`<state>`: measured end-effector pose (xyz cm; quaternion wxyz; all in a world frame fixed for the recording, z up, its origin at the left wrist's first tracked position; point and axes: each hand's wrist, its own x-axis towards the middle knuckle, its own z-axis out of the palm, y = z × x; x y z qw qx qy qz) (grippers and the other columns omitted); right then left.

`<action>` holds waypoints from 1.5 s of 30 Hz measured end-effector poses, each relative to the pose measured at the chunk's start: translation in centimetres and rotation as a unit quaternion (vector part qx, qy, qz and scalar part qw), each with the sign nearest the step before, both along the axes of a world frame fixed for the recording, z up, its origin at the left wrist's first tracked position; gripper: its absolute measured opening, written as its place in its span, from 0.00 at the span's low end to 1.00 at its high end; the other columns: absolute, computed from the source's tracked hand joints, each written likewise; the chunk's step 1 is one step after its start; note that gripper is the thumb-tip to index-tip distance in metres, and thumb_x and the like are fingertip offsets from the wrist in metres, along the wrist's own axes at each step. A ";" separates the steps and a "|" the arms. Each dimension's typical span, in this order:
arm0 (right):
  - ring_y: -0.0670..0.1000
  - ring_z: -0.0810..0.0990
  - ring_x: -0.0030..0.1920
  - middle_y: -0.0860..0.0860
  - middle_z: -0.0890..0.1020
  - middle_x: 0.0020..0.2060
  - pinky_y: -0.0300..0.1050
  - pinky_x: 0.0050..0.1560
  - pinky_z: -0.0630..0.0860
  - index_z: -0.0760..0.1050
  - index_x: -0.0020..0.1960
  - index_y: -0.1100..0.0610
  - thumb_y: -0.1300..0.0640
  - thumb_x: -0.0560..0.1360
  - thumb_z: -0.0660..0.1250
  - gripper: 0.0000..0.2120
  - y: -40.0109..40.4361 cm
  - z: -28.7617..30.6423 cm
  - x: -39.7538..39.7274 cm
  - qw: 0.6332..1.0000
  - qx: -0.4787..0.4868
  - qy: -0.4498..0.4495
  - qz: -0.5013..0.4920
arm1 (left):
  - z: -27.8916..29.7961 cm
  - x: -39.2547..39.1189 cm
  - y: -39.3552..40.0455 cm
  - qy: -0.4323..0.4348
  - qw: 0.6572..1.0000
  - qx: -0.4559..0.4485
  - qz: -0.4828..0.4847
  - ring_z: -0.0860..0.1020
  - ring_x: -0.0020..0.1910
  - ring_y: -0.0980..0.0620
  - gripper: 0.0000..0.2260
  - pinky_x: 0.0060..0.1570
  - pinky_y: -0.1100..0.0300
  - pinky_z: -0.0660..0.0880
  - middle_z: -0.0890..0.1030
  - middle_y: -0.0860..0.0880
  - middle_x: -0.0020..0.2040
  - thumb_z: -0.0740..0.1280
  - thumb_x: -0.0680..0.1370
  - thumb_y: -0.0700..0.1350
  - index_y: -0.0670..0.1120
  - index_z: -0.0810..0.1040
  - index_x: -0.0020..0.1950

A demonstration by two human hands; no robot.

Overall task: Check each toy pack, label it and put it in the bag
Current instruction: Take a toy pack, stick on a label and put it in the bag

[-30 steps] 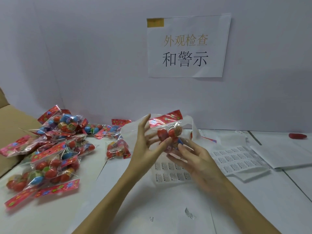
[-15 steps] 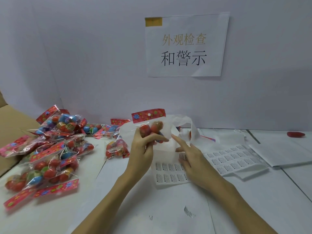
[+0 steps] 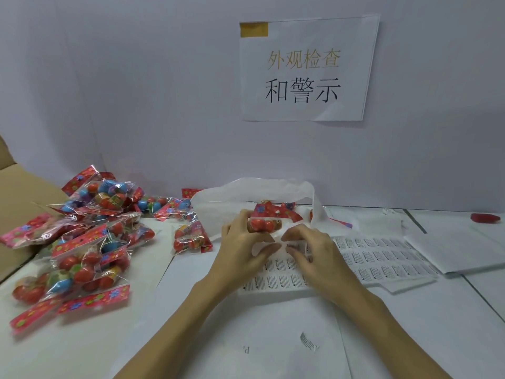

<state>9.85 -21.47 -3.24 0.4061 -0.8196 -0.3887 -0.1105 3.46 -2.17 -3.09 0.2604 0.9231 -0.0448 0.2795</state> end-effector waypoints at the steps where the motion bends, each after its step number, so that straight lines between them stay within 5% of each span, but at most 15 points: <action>1: 0.36 0.76 0.53 0.39 0.81 0.50 0.43 0.61 0.71 0.79 0.57 0.52 0.61 0.79 0.72 0.08 -0.1 0.0 0.1 1.000 -0.010 -0.006 -0.005 | -0.2 0.1 0.2 0.010 1.000 0.011 0.004 0.69 0.64 0.53 0.07 0.64 0.52 0.63 0.72 0.52 0.64 0.73 0.79 0.54 0.53 0.87 0.50; 8: 0.44 0.82 0.52 0.43 0.84 0.47 0.55 0.56 0.79 0.79 0.52 0.52 0.63 0.80 0.70 0.07 -0.4 -0.4 0.5 0.999 -0.024 0.021 0.011 | -0.9 0.4 0.6 0.029 0.999 -0.003 -0.014 0.69 0.65 0.58 0.07 0.65 0.56 0.59 0.71 0.58 0.63 0.73 0.79 0.56 0.55 0.86 0.50; 10: 0.47 0.83 0.52 0.46 0.85 0.45 0.54 0.56 0.79 0.80 0.51 0.53 0.63 0.80 0.70 0.06 -0.3 -0.7 0.7 0.999 -0.022 0.042 0.011 | -0.9 0.3 0.5 0.019 0.999 -0.045 -0.019 0.69 0.62 0.62 0.05 0.64 0.54 0.61 0.70 0.61 0.60 0.73 0.78 0.57 0.57 0.84 0.48; 14: 0.46 0.84 0.51 0.47 0.86 0.46 0.50 0.56 0.80 0.82 0.51 0.53 0.63 0.80 0.71 0.05 -0.3 -1.1 0.8 0.997 -0.023 0.070 0.013 | -0.9 0.5 0.5 0.035 0.996 -0.082 -0.016 0.73 0.58 0.53 0.03 0.64 0.44 0.68 0.73 0.54 0.55 0.75 0.78 0.53 0.55 0.85 0.48; 18: 0.43 0.84 0.49 0.45 0.85 0.45 0.46 0.56 0.79 0.82 0.51 0.53 0.64 0.79 0.71 0.06 -0.2 -1.1 0.9 0.997 -0.020 0.066 0.019 | -1.2 0.6 0.7 0.040 0.997 -0.060 -0.013 0.71 0.57 0.54 0.04 0.64 0.48 0.65 0.72 0.54 0.55 0.74 0.78 0.52 0.53 0.85 0.48; 23: 0.43 0.83 0.49 0.45 0.85 0.46 0.42 0.55 0.78 0.84 0.50 0.54 0.66 0.77 0.72 0.08 -0.3 -1.1 0.9 0.998 -0.012 0.058 0.015 | -1.3 0.4 0.6 0.060 0.998 -0.025 -0.027 0.70 0.62 0.54 0.05 0.64 0.54 0.61 0.72 0.55 0.60 0.75 0.77 0.56 0.56 0.84 0.47; 33: 0.43 0.84 0.48 0.41 0.84 0.43 0.44 0.54 0.79 0.78 0.48 0.50 0.65 0.77 0.72 0.10 -0.4 -1.1 1.1 0.997 -0.017 0.063 0.028 | -1.5 0.7 0.6 0.100 0.989 -0.096 -0.049 0.68 0.68 0.52 0.04 0.73 0.43 0.62 0.67 0.63 0.63 0.74 0.79 0.49 0.53 0.88 0.47; 36: 0.47 0.83 0.45 0.43 0.83 0.40 0.45 0.51 0.79 0.73 0.47 0.47 0.66 0.77 0.71 0.14 -0.5 -1.2 1.2 0.997 -0.016 0.067 0.022 | -1.3 0.8 0.8 0.126 0.980 -0.141 -0.062 0.69 0.69 0.50 0.04 0.73 0.42 0.65 0.69 0.54 0.64 0.74 0.78 0.49 0.52 0.88 0.47; 40: 0.43 0.84 0.45 0.42 0.84 0.41 0.30 0.48 0.75 0.79 0.49 0.47 0.67 0.77 0.71 0.14 -0.4 -1.4 1.3 0.997 -0.011 0.069 0.032 | -1.4 0.9 0.9 0.142 0.977 -0.145 -0.060 0.69 0.69 0.49 0.04 0.73 0.41 0.66 0.70 0.51 0.64 0.74 0.79 0.48 0.53 0.88 0.47; 45: 0.45 0.84 0.46 0.42 0.82 0.40 0.37 0.49 0.78 0.76 0.45 0.48 0.71 0.75 0.68 0.17 -0.5 -1.4 1.5 0.997 -0.018 0.064 0.031 | -1.4 0.9 0.9 0.147 0.975 -0.151 -0.063 0.71 0.66 0.49 0.04 0.71 0.43 0.68 0.72 0.49 0.63 0.73 0.79 0.49 0.53 0.88 0.47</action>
